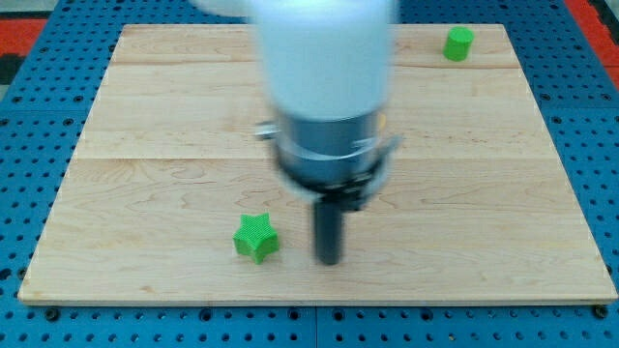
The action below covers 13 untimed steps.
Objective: Move the blue triangle to the left of the green star
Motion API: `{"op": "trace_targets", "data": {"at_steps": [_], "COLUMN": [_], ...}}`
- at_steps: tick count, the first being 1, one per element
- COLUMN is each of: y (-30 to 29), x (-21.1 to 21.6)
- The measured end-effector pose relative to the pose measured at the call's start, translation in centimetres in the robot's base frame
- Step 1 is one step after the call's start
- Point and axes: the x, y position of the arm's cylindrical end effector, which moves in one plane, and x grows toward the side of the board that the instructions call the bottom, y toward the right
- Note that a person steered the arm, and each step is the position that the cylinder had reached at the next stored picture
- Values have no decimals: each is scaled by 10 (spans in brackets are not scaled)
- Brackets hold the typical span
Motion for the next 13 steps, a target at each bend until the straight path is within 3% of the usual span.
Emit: {"op": "trace_targets", "data": {"at_steps": [2, 3, 4, 5, 6, 7, 8, 9, 13], "y": [126, 96, 74, 5, -47, -80, -112, -146, -146], "x": [-162, -237, -283, -276, -238, -215, -234, -207, -53]}}
